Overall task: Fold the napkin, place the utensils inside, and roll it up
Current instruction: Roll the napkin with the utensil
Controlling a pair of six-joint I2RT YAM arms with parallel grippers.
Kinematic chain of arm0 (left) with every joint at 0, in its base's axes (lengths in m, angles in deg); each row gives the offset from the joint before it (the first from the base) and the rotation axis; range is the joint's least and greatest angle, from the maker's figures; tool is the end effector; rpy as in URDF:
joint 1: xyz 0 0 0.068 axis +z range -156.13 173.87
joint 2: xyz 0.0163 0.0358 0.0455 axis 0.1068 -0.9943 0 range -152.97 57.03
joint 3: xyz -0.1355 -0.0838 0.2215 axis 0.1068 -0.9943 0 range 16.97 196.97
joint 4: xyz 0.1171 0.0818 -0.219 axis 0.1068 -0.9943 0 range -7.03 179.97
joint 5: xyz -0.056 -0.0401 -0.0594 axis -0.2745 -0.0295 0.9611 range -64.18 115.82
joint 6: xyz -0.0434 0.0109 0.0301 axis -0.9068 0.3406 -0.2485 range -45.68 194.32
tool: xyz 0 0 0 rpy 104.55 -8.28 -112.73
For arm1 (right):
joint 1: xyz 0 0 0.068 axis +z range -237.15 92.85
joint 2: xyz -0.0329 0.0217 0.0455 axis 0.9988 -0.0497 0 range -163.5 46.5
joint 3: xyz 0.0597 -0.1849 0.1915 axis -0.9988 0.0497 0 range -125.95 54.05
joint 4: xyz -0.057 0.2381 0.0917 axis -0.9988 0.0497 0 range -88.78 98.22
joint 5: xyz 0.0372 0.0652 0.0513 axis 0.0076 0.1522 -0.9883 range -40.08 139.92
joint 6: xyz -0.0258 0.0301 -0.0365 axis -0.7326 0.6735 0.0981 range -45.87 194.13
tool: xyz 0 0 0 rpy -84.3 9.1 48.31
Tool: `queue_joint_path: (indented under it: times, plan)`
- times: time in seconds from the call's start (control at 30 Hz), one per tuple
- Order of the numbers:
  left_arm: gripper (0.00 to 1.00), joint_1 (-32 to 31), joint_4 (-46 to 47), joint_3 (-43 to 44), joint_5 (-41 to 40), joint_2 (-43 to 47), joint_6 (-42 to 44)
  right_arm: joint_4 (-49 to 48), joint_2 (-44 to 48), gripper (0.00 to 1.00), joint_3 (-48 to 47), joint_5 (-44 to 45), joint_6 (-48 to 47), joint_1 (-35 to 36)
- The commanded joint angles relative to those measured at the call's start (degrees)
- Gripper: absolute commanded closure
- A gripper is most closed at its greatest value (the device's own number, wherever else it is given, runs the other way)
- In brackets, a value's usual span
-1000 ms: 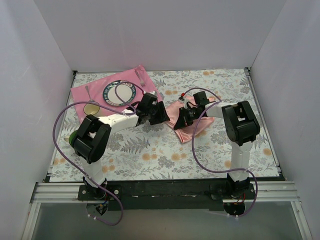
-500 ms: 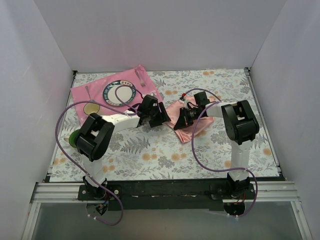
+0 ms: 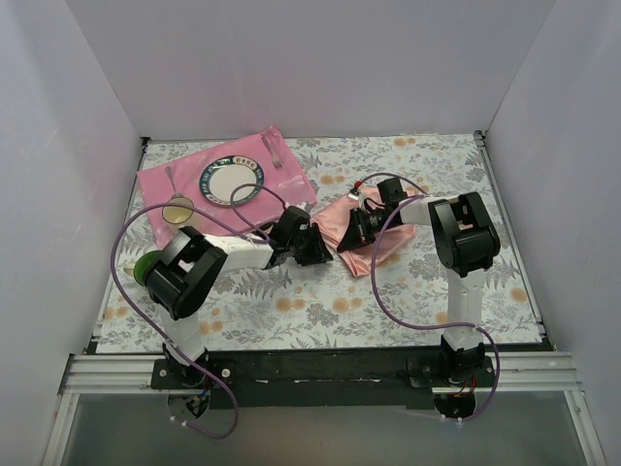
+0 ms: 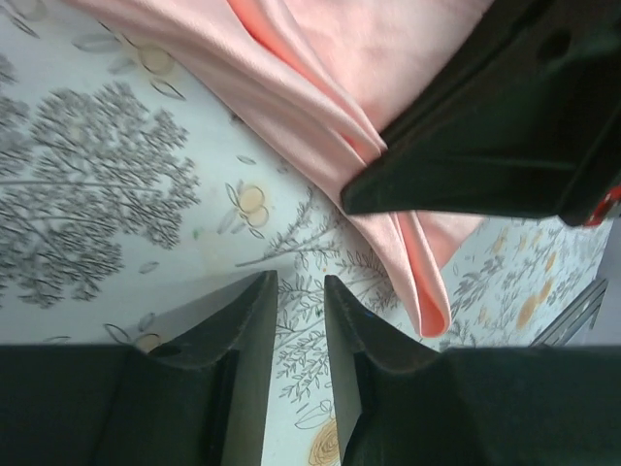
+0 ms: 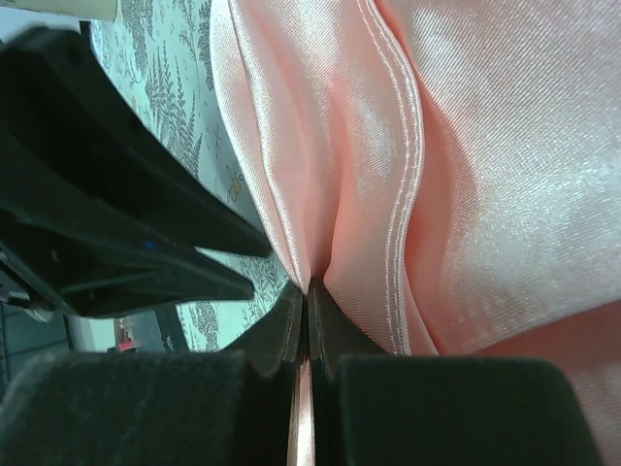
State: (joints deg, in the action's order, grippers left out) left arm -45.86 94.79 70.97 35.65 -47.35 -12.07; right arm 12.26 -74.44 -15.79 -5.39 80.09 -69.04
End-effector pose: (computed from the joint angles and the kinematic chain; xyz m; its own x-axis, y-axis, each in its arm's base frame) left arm 0.2763 -0.2377 0.1409 -0.7549 -0.6513 0.0776 -0.5026 0.4983 -0.7065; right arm 0.3715 0.1523 0.1037 -0.8921 -0.2296 -0.3892 -0.4518 0.4477 0.7716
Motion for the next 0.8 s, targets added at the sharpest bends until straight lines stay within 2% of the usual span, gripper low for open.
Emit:
queue_joint_path:
  times: [0.0, 0.3, 0.63, 0.77]
  plan:
    - [0.76, -3.33, 2.04, -1.26, 1.51, 3.31, 2.19, 3.72, -2.72, 0.99, 0.41, 4.42, -1.91, 0.08]
    - [0.78, -5.8, 1.33, 4.36, 3.53, -2.67, 1.58, 3.72, -1.58, 0.99, 0.85, 5.3, -2.09, 0.0]
    - [0.78, -6.07, 0.1, 9.28, 3.27, -5.13, 2.19, 3.89, 0.09, 0.98, 1.2, 5.91, -1.47, 0.08]
    - [0.78, -6.15, 0.28, 10.51, 3.53, -6.18, 2.37, 5.03, 0.97, 0.93, 0.85, 7.67, -1.83, 0.08]
